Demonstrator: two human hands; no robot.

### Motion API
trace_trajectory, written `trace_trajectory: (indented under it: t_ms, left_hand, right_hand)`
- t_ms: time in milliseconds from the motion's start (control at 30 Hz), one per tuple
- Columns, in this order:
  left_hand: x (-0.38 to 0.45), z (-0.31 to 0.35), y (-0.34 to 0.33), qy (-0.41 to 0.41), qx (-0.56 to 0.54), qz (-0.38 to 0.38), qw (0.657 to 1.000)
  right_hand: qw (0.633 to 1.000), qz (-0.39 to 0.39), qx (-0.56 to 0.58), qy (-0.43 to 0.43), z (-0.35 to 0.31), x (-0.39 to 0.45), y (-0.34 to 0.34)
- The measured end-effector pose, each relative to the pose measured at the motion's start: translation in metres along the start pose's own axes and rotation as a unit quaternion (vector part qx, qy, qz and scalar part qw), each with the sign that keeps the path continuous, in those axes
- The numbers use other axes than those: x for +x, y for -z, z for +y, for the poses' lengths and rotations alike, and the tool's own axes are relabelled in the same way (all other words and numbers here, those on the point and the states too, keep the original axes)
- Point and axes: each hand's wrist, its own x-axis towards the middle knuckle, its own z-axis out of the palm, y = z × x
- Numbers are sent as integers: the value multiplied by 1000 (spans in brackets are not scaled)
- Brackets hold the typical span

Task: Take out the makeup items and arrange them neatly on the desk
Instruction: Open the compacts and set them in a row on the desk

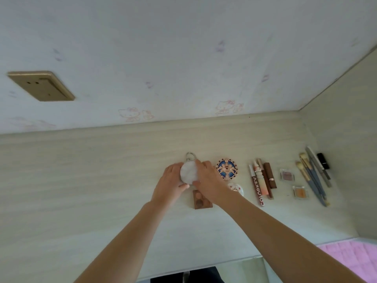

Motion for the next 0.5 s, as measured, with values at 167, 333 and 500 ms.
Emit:
trace_trajectory:
  t_ms: [167, 333, 500]
  left_hand:
    - [-14, -7, 37, 18, -123, -14, 992]
    - [-35, -12, 81, 34, -325, -60, 943]
    - [-52, -17, 118, 37, -388, -50, 920]
  right_hand:
    - [999, 31, 36, 6, -24, -17, 8]
    - [987, 56, 152, 1, -56, -29, 26]
    - [971, 74, 225, 31, -86, -35, 33]
